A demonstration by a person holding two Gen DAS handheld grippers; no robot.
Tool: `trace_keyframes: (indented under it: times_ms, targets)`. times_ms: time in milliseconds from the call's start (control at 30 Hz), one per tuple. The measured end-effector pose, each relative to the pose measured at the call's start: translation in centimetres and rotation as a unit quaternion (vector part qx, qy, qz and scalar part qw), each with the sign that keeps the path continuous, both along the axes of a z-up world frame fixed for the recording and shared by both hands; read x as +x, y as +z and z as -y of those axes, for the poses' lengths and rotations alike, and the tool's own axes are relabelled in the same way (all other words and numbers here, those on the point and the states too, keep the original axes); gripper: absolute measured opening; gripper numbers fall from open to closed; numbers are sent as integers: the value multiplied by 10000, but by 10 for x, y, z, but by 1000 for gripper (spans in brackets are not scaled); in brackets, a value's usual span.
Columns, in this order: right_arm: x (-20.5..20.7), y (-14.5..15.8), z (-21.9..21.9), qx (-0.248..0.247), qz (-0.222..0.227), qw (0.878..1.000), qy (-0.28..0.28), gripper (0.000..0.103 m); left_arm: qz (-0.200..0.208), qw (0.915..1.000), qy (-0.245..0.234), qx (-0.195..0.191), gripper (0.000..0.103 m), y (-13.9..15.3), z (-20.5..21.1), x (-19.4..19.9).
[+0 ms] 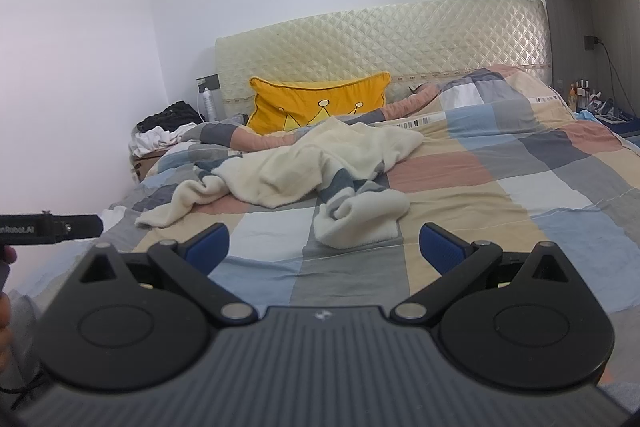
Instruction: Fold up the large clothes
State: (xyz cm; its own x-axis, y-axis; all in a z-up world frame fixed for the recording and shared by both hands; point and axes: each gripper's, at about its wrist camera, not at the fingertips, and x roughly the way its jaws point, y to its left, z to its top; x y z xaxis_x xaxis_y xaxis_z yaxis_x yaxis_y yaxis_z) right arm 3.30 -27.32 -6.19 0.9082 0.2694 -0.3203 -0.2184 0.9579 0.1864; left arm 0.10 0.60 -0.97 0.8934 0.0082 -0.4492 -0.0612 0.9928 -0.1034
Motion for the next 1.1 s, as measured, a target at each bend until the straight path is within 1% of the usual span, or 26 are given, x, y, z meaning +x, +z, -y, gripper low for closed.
trace_keyframes:
  times_ms: [533,700,833,967,1033,1100]
  targets:
    - [1,-2,1,-3,-6,10000,2,103,-22,10000,-29,9,103,-5,1,1]
    - [9,-11,-2,-35,-9,10000,22,103,-97,10000,-19,3,103,-12,-1,4]
    - [20,-18,-6,-85,-150,9999,6,103,-85,10000,-28,31,103,-12,-4,11]
    - [27,-19,-9,-137,-151,9998,56,103,-125,9999,-94,57,103,-18,-6,19]
    - [30,-19,-10,-160,-149,9997,63,103,-66,9998,-193,45,103,-25,-6,27]
    - [35,-21,-10,-150,-149,9998,51,103,-27,9996,-265,-47,103,-36,-10,40]
